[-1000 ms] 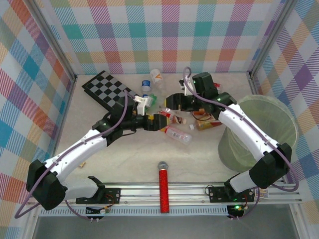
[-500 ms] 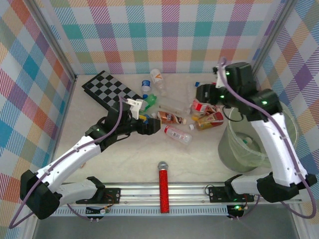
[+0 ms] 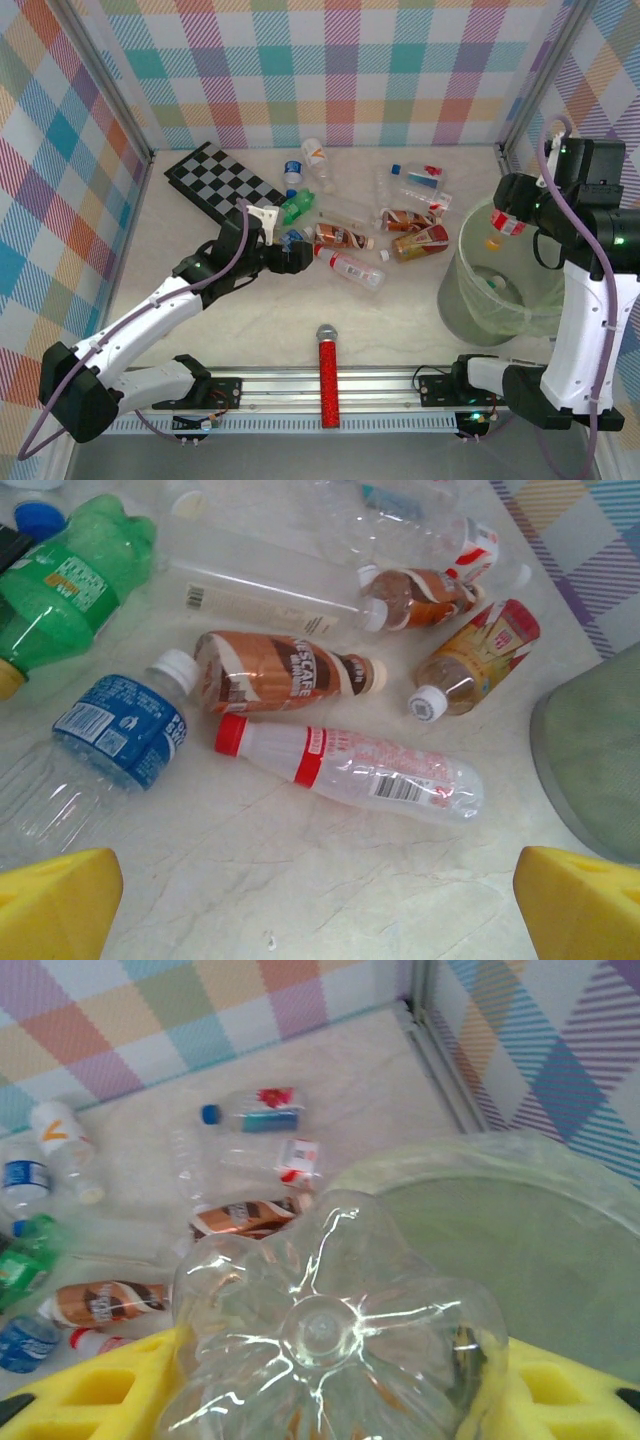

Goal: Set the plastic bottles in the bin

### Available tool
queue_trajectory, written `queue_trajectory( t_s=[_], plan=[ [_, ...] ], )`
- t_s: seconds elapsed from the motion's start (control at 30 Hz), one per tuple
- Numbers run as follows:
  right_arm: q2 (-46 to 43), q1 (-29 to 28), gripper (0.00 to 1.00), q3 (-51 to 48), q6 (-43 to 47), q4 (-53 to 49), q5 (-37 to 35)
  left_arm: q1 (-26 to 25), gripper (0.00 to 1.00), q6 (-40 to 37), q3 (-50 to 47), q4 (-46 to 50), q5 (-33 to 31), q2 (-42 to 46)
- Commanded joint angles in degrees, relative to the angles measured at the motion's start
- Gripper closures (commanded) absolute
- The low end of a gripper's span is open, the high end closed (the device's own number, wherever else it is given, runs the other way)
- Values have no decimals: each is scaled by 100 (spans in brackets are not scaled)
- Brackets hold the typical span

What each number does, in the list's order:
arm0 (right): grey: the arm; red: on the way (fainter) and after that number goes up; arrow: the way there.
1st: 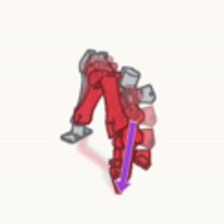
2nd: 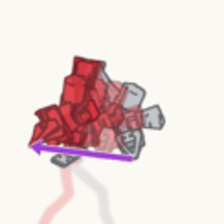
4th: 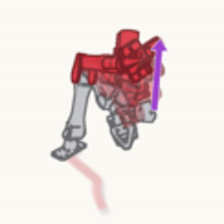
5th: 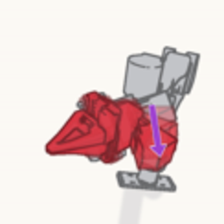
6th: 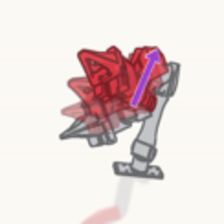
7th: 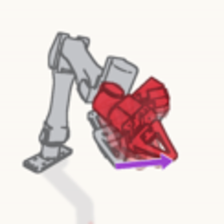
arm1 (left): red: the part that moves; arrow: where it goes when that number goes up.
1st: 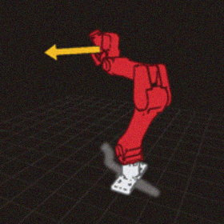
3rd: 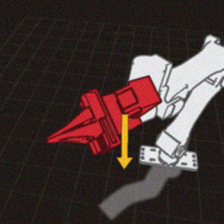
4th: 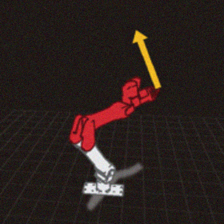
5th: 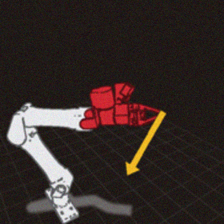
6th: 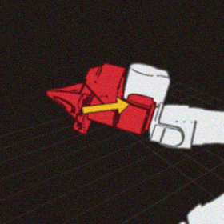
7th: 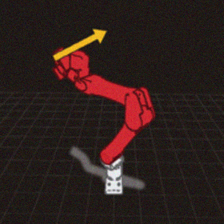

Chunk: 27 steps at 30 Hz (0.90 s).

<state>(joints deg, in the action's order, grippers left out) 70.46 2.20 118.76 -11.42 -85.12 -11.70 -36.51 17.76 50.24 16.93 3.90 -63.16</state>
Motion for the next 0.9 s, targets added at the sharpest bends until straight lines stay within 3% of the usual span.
queue_trajectory(
  t_s=[0.0,0.23,0.53,0.67,0.87],
  plan=[
    [68,186,100,-254,259,-429,-84,12,0,89,33,145,-258,-62],
    [-422,506,100,-2431,203,458,242,15,0,195,-108,-57,-37,-217],
    [-989,893,98,-4658,-226,1788,1183,125,0,275,33,438,-762,-733],
    [-895,972,96,-5281,-243,2015,1303,210,0,170,165,412,-726,-1063],
    [-941,1143,84,-5688,-430,2489,1520,363,2,-167,386,690,-613,-1254]
  ],
)
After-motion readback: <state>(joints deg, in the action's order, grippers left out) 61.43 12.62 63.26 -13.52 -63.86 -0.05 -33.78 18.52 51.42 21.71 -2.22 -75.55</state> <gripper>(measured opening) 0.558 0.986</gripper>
